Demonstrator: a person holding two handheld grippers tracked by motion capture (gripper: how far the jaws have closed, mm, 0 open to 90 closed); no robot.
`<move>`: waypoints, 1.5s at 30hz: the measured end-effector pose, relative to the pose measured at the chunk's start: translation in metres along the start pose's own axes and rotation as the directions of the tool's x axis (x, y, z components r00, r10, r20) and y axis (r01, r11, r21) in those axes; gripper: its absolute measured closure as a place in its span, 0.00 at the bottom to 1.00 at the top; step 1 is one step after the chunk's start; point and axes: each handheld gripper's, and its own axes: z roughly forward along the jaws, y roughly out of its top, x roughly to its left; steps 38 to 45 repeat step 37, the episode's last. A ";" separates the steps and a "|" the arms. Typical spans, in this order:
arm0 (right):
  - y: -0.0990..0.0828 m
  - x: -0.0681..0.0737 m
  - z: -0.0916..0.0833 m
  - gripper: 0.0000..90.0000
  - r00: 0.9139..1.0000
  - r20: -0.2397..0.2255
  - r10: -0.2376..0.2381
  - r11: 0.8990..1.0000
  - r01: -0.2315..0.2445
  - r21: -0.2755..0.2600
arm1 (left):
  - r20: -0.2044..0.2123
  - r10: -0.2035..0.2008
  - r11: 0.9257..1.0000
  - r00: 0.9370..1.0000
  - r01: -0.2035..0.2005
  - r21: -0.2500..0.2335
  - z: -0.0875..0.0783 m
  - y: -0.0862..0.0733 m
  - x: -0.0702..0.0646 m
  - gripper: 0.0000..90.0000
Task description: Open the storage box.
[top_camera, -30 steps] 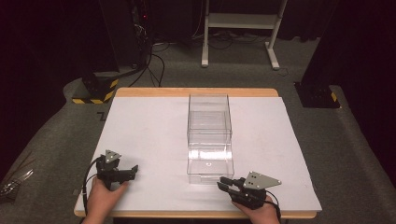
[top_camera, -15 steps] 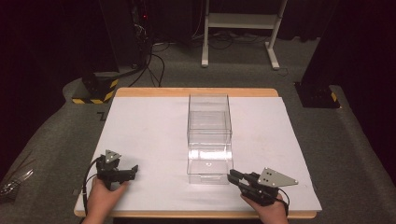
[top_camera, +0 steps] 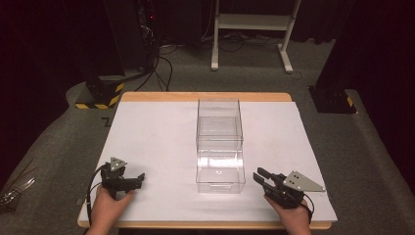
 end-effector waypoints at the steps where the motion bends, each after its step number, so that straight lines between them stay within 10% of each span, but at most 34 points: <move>1: -0.001 -0.003 -0.001 0.77 1.000 0.017 0.002 1.000 -0.002 0.002 | 0.000 0.000 1.000 1.000 0.000 0.000 0.000 0.000 0.000 0.01; 10: -0.018 -0.029 -0.003 0.71 0.980 0.197 0.001 0.993 -0.024 0.115 | 0.001 -0.001 1.000 1.000 0.001 0.000 0.000 0.000 0.000 0.01; 14: -0.024 -0.036 0.000 0.69 0.959 0.280 -0.045 0.980 -0.013 0.199 | 0.001 -0.001 1.000 1.000 0.001 0.000 0.000 0.000 0.000 0.01; 20: -0.032 -0.045 0.006 0.56 0.934 0.354 -0.049 0.946 -0.070 0.316 | -0.001 -0.001 1.000 1.000 0.001 -0.001 0.000 0.000 0.000 0.01; 24: -0.037 -0.050 0.017 0.45 0.933 0.359 -0.026 0.899 -0.135 0.417 | 0.000 -0.002 1.000 1.000 0.002 -0.001 0.000 0.000 0.000 0.01; 45: -0.038 -0.051 0.017 0.44 0.932 0.363 -0.010 0.898 -0.152 0.413 | 0.000 -0.002 1.000 1.000 0.002 0.000 0.000 0.000 0.000 0.01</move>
